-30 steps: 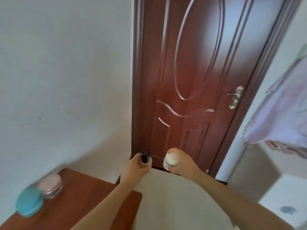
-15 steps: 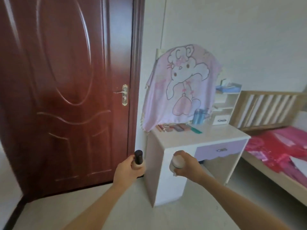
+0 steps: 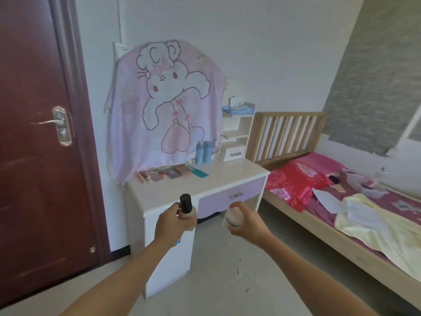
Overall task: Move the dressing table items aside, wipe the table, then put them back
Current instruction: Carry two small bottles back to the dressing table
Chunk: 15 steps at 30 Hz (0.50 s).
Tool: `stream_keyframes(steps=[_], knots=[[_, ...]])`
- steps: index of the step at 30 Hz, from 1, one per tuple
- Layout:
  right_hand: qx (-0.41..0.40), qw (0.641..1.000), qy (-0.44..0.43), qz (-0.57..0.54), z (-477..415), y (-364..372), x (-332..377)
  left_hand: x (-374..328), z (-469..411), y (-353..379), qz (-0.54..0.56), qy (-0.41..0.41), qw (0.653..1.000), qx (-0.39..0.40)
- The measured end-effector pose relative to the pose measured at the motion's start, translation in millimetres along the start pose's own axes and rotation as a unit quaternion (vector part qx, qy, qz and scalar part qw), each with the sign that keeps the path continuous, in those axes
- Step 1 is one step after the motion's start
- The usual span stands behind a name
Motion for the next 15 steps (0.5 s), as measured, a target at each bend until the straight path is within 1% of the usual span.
stream_keyframes(steps=[6,12,15], knots=[[0.003,0.999,-0.013,0.031,-81.4,-2.9,-11.7,21.6,-86.4,34.6,-0.013,0.008,1.0,-0.008],[0.008,0.999,0.004,0.047,-181.6,-6.5,-15.5,43.1,-183.9,59.4,-0.03,0.013,0.999,0.018],[-0.001,0.999,0.024,0.038,-226.2,-4.6,-27.0,59.5,-228.9,74.9,-0.03,0.004,0.999,0.026]])
Point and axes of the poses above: each hand's wrist, its own z-axis away from the middle knuckle, its own y-axis out of the palm, x = y × z, the point moved 3 cm from there along -z, towards the middle knuckle, and after that the axes turned 11 degrees about y, right-handed, at the moved point
